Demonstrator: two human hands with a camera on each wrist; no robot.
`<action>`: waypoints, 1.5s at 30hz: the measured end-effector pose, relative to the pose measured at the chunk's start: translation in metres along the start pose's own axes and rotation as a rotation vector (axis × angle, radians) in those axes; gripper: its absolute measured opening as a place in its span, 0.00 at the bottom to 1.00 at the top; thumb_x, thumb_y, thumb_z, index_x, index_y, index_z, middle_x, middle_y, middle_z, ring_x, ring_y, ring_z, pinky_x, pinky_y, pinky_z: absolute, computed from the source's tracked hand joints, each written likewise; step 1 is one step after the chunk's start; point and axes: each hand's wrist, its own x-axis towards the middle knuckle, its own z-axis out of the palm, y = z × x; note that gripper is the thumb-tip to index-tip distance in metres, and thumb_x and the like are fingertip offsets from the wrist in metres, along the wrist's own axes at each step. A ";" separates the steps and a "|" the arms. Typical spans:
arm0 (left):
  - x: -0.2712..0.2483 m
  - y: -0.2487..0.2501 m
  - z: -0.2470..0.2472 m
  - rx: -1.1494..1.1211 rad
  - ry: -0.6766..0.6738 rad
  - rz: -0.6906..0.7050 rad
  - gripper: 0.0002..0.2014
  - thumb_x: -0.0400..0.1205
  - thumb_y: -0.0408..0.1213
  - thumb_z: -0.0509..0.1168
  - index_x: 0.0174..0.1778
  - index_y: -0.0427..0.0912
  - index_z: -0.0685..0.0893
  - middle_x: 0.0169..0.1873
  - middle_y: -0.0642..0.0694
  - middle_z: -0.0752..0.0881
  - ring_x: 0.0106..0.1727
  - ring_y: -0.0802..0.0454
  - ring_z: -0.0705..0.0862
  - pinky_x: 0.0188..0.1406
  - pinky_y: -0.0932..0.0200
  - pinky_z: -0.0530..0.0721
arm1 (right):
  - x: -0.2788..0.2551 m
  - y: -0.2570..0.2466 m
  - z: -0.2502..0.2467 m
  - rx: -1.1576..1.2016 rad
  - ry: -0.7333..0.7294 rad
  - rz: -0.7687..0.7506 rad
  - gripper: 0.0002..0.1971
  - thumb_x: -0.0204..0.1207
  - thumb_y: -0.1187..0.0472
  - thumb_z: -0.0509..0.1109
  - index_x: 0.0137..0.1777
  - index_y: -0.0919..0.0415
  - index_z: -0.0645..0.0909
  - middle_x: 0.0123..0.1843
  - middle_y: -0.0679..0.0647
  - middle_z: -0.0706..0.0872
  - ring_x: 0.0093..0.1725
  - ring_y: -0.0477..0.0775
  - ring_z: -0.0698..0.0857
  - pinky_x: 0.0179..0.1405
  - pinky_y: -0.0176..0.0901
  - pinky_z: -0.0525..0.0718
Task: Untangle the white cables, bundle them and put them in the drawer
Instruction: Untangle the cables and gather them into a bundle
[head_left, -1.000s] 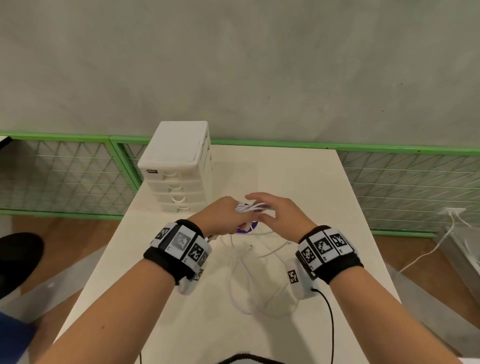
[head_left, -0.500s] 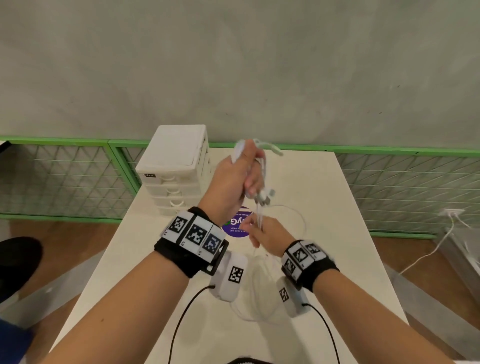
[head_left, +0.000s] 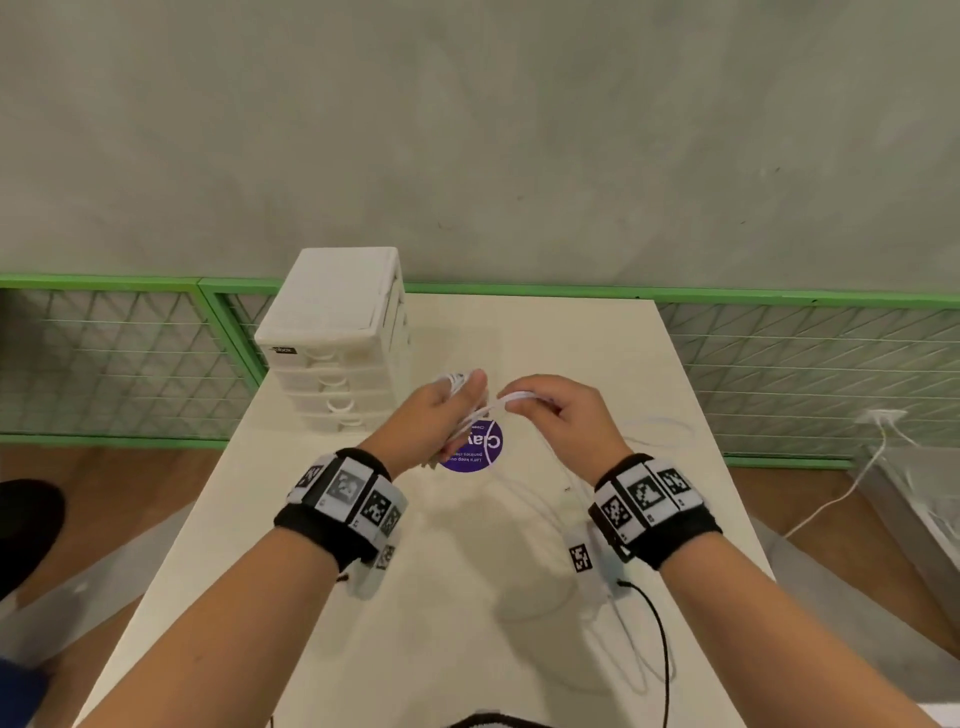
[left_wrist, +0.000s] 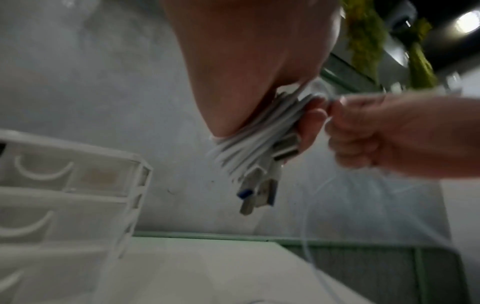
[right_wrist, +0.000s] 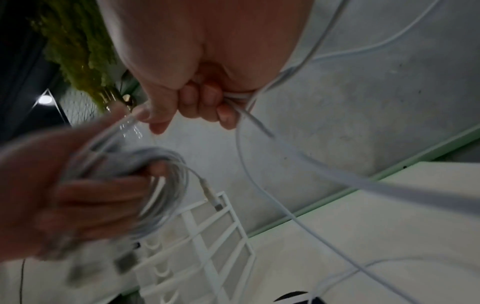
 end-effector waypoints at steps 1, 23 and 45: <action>-0.005 0.004 0.002 -0.023 -0.064 -0.010 0.27 0.81 0.62 0.57 0.37 0.39 0.77 0.17 0.49 0.73 0.17 0.52 0.70 0.20 0.59 0.71 | 0.002 0.003 -0.002 -0.063 -0.010 -0.014 0.06 0.76 0.66 0.69 0.46 0.60 0.87 0.43 0.43 0.88 0.45 0.41 0.84 0.49 0.33 0.80; 0.008 0.043 -0.018 -0.641 0.658 0.311 0.08 0.87 0.39 0.59 0.43 0.40 0.73 0.25 0.48 0.76 0.26 0.54 0.76 0.26 0.58 0.77 | -0.037 0.039 0.042 -0.406 -0.326 -0.040 0.07 0.78 0.52 0.67 0.48 0.55 0.81 0.61 0.46 0.83 0.74 0.45 0.66 0.77 0.42 0.51; -0.017 0.023 -0.013 0.071 -0.067 -0.136 0.17 0.78 0.48 0.71 0.37 0.39 0.77 0.17 0.49 0.76 0.16 0.51 0.71 0.16 0.63 0.70 | 0.004 0.048 -0.030 -0.806 -0.233 0.162 0.17 0.74 0.45 0.69 0.62 0.45 0.81 0.72 0.46 0.75 0.78 0.50 0.63 0.79 0.56 0.43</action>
